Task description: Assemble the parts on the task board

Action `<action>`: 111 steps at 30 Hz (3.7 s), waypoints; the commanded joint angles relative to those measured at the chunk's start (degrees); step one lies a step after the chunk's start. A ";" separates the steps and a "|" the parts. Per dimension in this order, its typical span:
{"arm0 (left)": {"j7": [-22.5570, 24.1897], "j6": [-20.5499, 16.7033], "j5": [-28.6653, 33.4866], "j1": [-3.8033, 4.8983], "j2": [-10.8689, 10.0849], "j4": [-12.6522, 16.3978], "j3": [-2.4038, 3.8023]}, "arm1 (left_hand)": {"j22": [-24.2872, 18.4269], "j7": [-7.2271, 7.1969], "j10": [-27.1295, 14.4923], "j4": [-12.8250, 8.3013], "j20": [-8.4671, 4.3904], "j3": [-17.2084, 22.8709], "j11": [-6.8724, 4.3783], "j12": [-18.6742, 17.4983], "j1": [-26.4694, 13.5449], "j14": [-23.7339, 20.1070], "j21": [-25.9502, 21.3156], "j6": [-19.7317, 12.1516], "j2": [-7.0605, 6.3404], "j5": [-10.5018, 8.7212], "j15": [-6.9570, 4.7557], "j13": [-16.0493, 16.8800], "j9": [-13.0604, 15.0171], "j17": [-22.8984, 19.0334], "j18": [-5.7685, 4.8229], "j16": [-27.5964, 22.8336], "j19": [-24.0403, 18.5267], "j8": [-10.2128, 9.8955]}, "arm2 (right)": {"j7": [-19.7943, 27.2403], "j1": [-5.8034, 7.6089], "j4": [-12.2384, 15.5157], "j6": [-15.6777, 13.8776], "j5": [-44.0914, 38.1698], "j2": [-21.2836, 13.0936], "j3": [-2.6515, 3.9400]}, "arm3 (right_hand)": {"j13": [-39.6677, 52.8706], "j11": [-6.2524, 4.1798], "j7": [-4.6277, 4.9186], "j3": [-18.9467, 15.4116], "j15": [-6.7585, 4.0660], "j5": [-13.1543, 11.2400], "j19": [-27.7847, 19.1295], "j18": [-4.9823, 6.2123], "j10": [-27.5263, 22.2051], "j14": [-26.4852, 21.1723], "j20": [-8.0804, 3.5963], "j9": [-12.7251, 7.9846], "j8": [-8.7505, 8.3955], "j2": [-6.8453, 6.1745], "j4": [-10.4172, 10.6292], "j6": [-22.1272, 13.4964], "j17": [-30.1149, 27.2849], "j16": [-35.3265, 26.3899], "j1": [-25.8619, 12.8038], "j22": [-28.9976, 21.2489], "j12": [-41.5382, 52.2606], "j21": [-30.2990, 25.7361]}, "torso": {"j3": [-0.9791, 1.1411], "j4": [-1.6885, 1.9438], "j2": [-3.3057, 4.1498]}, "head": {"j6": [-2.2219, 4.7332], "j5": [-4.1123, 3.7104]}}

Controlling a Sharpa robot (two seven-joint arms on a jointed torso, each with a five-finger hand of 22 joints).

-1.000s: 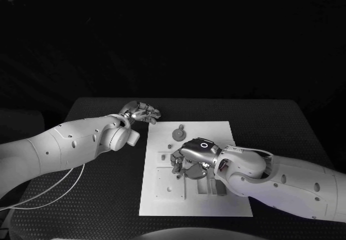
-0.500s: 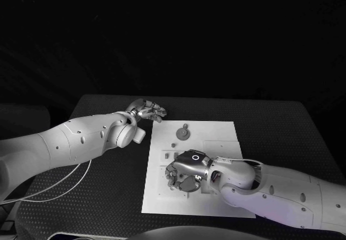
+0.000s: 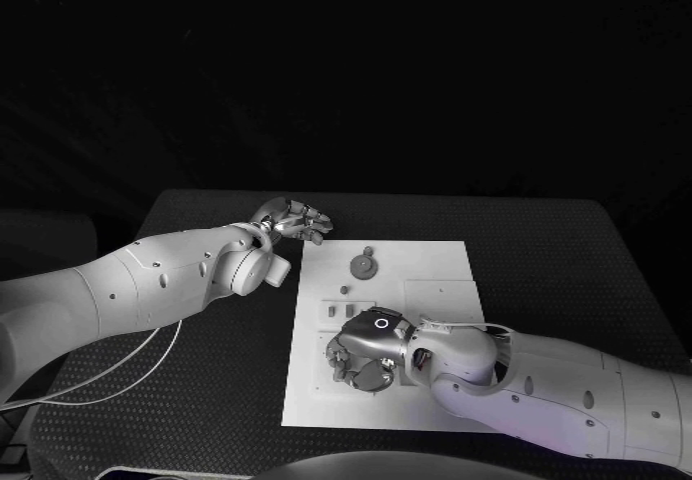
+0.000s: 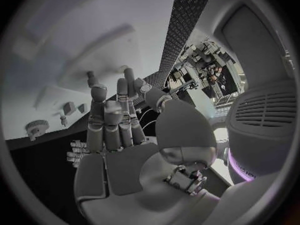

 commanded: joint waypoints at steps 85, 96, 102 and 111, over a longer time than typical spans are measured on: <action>-0.04 2.05 0.33 0.13 -0.58 0.03 0.04 | -0.34 0.20 0.06 0.09 0.18 -0.72 0.09 -0.25 -0.60 0.08 -0.40 -0.66 0.07 -0.23 0.30 0.00 -0.29 0.88 0.29 -1.36 0.00 0.12 | -0.90 -0.32 -1.38 0.70 -0.91 0.37 -0.73 | 0.99 1.11 2.30 -0.75 0.88 0.24 0.20 0.84 -2.45 -0.15 -0.37 -0.11 -3.57 -10.50 3.60 -4.72 0.84 -0.82 -3.66 1.13 -1.47 -0.52 | -0.05 0.00 -0.03 | -0.83 0.01; -0.14 2.15 0.33 0.13 -0.74 0.05 0.04 | -0.35 0.21 0.04 0.09 0.20 -0.74 0.10 -0.26 -0.59 0.05 -0.39 -0.71 0.07 -0.23 0.32 0.00 -0.31 0.95 0.30 -1.43 -0.02 0.11 | -0.60 -0.29 0.25 -2.70 0.03 -1.44 -0.71 | 1.06 1.53 2.75 -0.73 1.29 0.23 0.04 0.84 -3.57 -0.34 -0.38 -0.53 -4.05 -11.72 3.73 -5.65 0.91 -1.05 -3.06 1.20 -2.04 -0.53 | -0.06 -0.02 -0.06 | -0.59 -0.11; -0.12 2.10 0.33 0.13 -0.95 -0.06 0.04 | -0.36 0.22 0.04 0.10 0.21 -0.74 0.10 -0.26 -0.58 0.05 -0.38 -0.73 0.10 -0.23 0.33 0.00 -0.32 1.00 0.31 -1.46 -0.02 0.11 | 1.03 0.31 1.47 -5.99 2.25 -3.10 -0.60 | 0.48 3.10 2.76 -5.49 2.86 0.25 -1.07 0.84 -7.41 -1.47 -0.04 -1.52 -6.06 -15.37 4.66 -10.10 1.22 -1.11 -7.44 1.33 -4.03 -0.44 | -0.04 -0.07 -0.05 | -0.44 -0.20; 0.03 2.04 0.33 0.13 -1.15 -0.24 0.04 | -0.37 0.22 0.05 0.11 0.22 -0.79 0.10 -0.25 -0.61 0.06 -0.36 -0.73 0.06 -0.26 0.34 0.00 -0.32 1.07 0.32 -1.50 -0.03 0.12 | 2.85 2.49 3.27 -9.97 10.64 -6.08 1.58 | 0.47 3.24 2.76 -6.26 2.98 0.26 -1.15 0.84 -7.50 -1.61 -0.20 -1.41 -5.72 -14.67 4.59 -10.31 1.44 -0.78 -7.00 1.28 -4.05 -0.21 | 0.05 -0.07 -0.04 | 0.12 -0.46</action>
